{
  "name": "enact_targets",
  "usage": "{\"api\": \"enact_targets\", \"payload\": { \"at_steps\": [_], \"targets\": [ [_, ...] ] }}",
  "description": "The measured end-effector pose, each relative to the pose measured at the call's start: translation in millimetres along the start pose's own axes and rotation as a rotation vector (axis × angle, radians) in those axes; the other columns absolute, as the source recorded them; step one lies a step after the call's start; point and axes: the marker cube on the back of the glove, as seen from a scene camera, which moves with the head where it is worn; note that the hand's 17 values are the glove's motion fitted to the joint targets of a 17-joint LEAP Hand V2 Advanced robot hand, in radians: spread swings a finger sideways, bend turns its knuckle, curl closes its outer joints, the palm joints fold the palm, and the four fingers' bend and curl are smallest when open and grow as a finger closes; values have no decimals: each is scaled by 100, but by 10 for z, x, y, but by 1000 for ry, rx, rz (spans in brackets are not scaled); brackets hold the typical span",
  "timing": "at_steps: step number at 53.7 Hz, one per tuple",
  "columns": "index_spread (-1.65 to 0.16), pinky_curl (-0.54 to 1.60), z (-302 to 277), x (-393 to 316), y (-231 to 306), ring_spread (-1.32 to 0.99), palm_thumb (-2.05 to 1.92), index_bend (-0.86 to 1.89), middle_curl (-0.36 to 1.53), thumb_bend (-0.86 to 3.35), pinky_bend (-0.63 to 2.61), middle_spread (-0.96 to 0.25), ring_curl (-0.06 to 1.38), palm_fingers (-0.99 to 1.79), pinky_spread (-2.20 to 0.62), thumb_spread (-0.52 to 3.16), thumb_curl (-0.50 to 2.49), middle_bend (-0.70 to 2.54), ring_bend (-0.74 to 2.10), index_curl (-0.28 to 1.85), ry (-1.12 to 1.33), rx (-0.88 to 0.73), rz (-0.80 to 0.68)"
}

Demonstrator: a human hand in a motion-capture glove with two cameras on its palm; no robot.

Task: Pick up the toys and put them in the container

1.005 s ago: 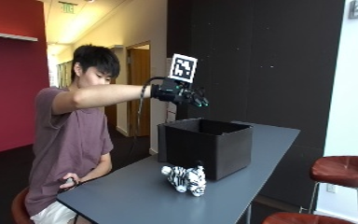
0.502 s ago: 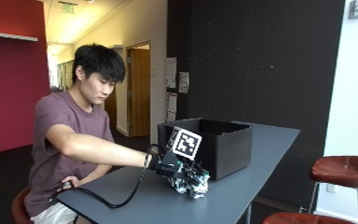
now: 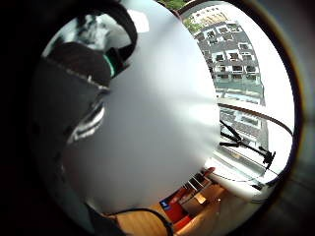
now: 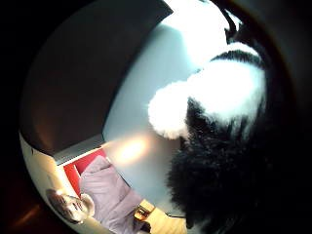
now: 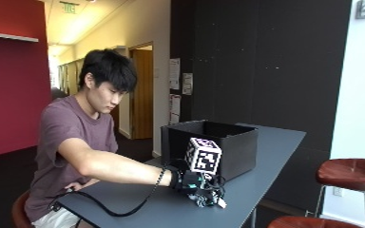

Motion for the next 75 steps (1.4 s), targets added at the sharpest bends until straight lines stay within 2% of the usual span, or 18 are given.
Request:
{"api": "enact_targets", "payload": {
  "at_steps": [4, 11, 13, 17, 22, 26, 31, 42, 46, 52, 57, 65, 70, 75],
  "targets": [
    [-29, 36, 35, -73, -121, -10, 37, 39, 34, 13, 89, -23, 20, 61, -14, 126, 41, 37, 47, 46, 4, 82, 29],
    [-28, 39, 42, -111, -192, -23, 49, 31, 39, 16, 94, -26, 28, 78, -23, 120, 48, 42, 70, 48, 22, 265, 111],
    [-29, 41, 41, -109, -197, -26, 52, 31, 40, 16, 101, -27, 31, 90, -27, 115, 50, 43, 75, 49, 42, 303, 140],
    [-30, 44, 36, -110, -186, -31, 54, 32, 42, 15, 105, -28, 34, 92, -30, 109, 54, 45, 80, 52, 67, 335, 194],
    [-32, 46, 19, -112, -160, -35, 55, 37, 46, 12, 108, -31, 37, 100, -33, 99, 58, 48, 82, 57, 79, 321, 248],
    [-32, 47, -72, 4, -45, -38, 56, 41, 49, 10, 107, -34, 38, 101, -34, 92, 62, 51, 83, 62, 181, 241, 300],
    [-34, 48, -312, -218, 73, -40, 58, 43, 52, 9, 106, -36, 40, 101, -35, 86, 66, 53, 84, 67, -23, 208, 298],
    [-35, 48, -1148, -588, 473, -41, 59, 42, 58, 4, 107, -36, 43, 98, -35, 77, 73, 56, 87, 76, -23, 166, 345],
    [-35, 48, -1540, -768, 637, -41, 59, 42, 60, 3, 108, -36, 44, 97, -35, 75, 75, 56, 87, 79, 58, 168, 321],
    [-36, 48, -2165, -1283, 784, -41, 60, 41, 63, 1, 108, -36, 45, 96, -35, 74, 78, 56, 88, 83, 141, 225, 190],
    [-37, 48, -2536, -1543, 754, -41, 60, 40, 65, 0, 108, -35, 45, 96, -35, 72, 80, 57, 88, 86, 252, 264, 267],
    [-38, 47, -2961, -2366, 491, -40, 61, 41, 69, -1, 107, -36, 46, 98, -34, 70, 84, 58, 87, 92, 188, 332, 208],
    [-39, 47, -3074, -2652, 302, -41, 61, 40, 71, -1, 107, -36, 47, 97, -35, 69, 86, 58, 88, 94, 128, 364, 84],
    [-39, 47, -3076, -2907, 24, -40, 60, 37, 72, -2, 106, -36, 48, 91, -34, 69, 86, 55, 87, 96, 89, 391, 125]
  ]
}}
